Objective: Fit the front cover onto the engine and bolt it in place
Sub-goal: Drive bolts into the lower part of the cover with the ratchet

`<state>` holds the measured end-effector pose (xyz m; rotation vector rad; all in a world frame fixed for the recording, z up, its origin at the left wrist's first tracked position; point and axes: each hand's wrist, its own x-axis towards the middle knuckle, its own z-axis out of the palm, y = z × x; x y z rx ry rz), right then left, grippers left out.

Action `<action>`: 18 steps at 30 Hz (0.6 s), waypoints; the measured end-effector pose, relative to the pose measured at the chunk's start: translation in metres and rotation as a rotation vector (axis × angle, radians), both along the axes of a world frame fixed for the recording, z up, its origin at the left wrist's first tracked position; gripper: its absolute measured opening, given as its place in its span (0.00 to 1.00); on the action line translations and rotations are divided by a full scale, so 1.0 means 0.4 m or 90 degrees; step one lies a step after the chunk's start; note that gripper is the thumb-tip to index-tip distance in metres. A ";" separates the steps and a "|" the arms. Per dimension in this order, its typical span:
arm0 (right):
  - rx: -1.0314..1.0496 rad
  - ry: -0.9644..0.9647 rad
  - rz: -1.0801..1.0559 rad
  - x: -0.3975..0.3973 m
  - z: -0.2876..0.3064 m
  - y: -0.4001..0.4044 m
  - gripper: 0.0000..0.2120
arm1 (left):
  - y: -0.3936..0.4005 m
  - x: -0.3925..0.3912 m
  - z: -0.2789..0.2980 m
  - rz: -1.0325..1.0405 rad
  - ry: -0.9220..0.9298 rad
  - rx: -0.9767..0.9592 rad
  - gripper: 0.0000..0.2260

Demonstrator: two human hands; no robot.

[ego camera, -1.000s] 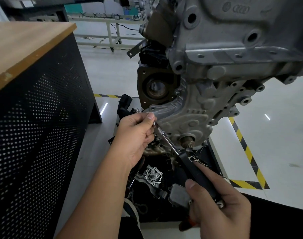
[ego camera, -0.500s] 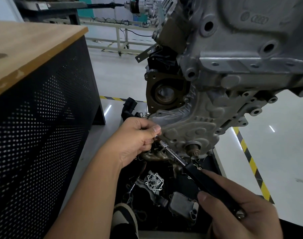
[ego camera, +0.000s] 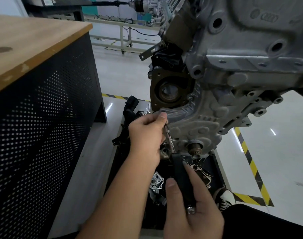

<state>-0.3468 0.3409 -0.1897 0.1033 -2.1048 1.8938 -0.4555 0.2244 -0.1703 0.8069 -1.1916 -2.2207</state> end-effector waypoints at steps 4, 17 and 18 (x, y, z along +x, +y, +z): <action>0.029 0.023 -0.028 -0.001 -0.010 -0.049 0.20 | -0.003 -0.008 0.002 -0.003 -0.050 -0.095 0.03; 0.063 0.055 -0.008 -0.001 -0.026 -0.086 0.21 | -0.043 -0.035 -0.003 0.026 -0.082 -0.184 0.06; 0.062 0.052 0.005 -0.003 -0.023 -0.083 0.21 | -0.042 -0.036 -0.004 0.023 -0.080 -0.188 0.06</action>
